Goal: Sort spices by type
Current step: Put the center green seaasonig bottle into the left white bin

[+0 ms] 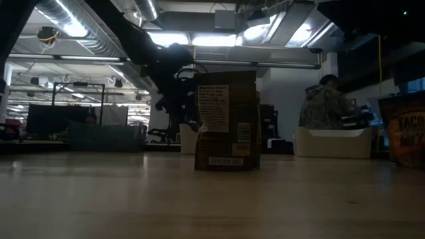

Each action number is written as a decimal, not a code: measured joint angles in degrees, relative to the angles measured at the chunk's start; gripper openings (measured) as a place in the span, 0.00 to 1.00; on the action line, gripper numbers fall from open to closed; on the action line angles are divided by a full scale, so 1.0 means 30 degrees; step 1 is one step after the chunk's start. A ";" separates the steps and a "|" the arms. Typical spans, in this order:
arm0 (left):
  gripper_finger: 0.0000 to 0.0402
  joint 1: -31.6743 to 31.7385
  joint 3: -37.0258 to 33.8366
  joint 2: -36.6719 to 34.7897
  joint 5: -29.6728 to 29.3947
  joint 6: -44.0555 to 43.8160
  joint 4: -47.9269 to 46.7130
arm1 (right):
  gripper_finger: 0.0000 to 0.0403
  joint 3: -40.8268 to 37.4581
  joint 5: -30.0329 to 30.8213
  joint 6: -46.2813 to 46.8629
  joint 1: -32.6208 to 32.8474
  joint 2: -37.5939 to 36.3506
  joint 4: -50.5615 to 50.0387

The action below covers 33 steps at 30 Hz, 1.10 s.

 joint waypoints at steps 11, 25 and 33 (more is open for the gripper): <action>0.51 0.0076 0.0007 0.0169 0.0026 -0.0909 -0.0068 | 0.04 0.0000 0.0000 0.0006 -0.0001 -0.0007 -0.0007; 0.61 0.0121 0.0007 0.0191 0.0081 -0.1016 -0.0172 | 0.04 0.0000 -0.0003 0.0006 0.0000 0.0000 -0.0051; 0.64 0.0086 0.0000 -0.0471 0.0109 -0.0967 -0.0382 | 0.04 0.0000 0.0000 -0.0326 -0.0001 0.0000 -0.0063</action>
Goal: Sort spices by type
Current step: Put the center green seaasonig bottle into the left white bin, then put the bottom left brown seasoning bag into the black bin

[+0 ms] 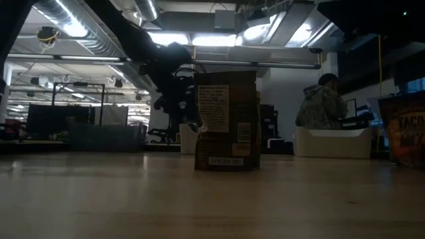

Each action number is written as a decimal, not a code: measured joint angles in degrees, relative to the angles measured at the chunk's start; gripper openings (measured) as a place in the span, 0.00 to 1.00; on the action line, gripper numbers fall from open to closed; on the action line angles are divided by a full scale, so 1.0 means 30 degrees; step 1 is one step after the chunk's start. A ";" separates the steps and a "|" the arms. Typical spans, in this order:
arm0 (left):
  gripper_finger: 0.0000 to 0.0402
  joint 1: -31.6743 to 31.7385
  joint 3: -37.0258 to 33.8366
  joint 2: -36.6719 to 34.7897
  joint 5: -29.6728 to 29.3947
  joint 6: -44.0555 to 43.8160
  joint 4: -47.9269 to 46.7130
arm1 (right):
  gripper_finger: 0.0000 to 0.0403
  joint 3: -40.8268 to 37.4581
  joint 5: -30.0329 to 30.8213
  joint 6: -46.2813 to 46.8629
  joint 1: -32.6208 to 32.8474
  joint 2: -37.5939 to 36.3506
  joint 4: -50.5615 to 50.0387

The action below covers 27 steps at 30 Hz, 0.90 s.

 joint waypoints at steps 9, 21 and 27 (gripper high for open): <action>0.64 -0.0296 0.0000 -0.2082 -0.0017 0.0674 -0.1886 | 0.04 0.0000 0.0000 -0.0018 0.0007 0.0000 -0.0010; 0.64 -0.2802 0.0000 -0.6116 0.0014 0.3621 -0.4301 | 0.04 0.0000 0.0000 -0.0018 0.0007 -0.0007 -0.0003; 0.64 -0.4822 0.0000 -0.8103 0.0038 0.4117 -0.6802 | 0.04 0.0000 -0.0001 -0.0018 0.0007 -0.0006 -0.0003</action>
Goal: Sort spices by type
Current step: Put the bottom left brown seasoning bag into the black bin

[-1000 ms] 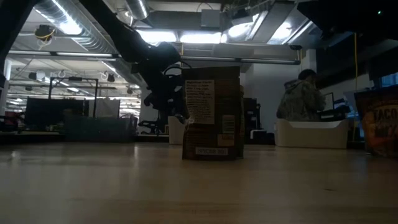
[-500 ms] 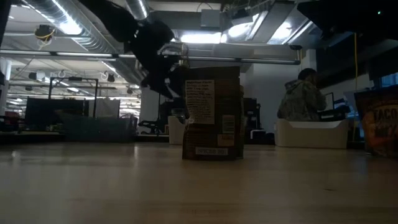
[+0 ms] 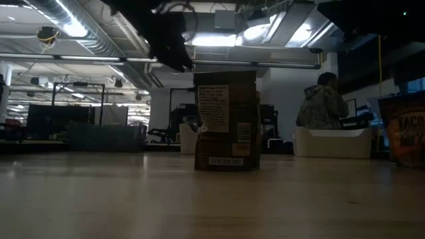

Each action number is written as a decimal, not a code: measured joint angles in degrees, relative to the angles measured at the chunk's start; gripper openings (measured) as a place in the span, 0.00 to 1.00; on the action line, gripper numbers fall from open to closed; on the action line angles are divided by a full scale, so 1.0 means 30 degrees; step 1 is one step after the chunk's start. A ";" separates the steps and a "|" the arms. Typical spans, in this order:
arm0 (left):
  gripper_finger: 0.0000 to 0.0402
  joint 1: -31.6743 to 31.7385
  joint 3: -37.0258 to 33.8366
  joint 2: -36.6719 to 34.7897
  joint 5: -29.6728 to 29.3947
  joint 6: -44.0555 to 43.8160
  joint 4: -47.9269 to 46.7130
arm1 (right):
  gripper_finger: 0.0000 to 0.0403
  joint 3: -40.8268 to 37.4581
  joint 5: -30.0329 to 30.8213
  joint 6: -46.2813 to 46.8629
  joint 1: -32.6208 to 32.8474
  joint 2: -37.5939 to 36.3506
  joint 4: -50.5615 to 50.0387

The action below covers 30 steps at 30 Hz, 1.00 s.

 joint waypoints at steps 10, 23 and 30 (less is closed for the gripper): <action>0.64 -0.3920 0.0000 -0.1472 0.0053 -0.0785 -0.2436 | 0.04 0.0000 -0.0006 0.0000 0.0000 0.0001 -0.0002; 0.64 -0.8229 0.0000 -0.1458 0.2859 -0.2830 -0.6673 | 0.04 0.0000 0.0001 0.0000 0.0000 0.0002 -0.0137; 0.64 -1.0801 0.0000 -0.1458 0.4192 -0.5239 -0.9922 | 0.04 0.0000 0.0001 -0.0058 0.0000 0.0003 -0.0328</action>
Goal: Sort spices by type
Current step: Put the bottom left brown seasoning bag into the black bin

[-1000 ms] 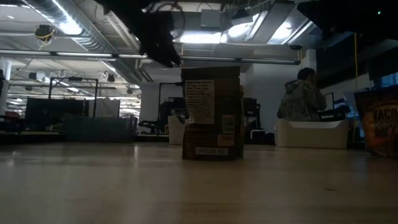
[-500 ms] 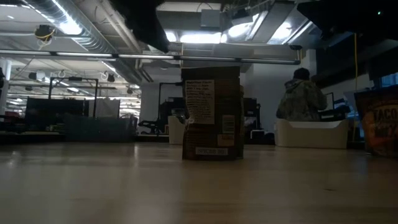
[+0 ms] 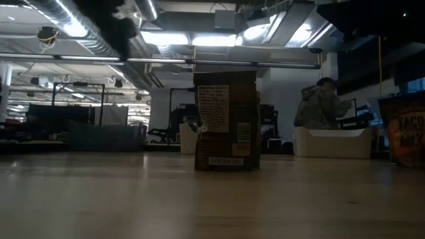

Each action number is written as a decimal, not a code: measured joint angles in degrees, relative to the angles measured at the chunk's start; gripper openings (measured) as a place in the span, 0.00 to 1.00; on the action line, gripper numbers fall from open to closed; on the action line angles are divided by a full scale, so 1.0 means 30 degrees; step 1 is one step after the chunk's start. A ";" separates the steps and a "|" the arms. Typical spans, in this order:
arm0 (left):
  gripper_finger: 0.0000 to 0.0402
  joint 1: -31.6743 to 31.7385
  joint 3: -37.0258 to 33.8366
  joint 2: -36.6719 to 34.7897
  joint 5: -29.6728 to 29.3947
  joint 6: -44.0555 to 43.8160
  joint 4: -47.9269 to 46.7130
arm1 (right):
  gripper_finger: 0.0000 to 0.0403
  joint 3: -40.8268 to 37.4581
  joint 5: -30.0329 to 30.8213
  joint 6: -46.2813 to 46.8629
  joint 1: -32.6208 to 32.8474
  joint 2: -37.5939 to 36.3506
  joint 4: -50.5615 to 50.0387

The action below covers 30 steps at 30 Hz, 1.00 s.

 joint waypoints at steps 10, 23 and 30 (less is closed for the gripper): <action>0.60 -0.2591 0.0000 0.0000 0.3585 -0.6725 -0.3559 | 0.04 0.0000 0.0000 -0.0111 0.0000 -0.0003 0.0064; 0.59 -0.6740 0.0000 0.0007 0.5709 -1.4517 -0.4623 | 0.04 0.0000 0.0797 -0.2523 -0.0007 0.0004 0.0576; 0.59 -0.9286 0.0000 0.0007 0.5969 -1.7597 -0.4594 | 0.04 0.0000 0.0796 -0.3104 -0.0007 -0.0004 0.0656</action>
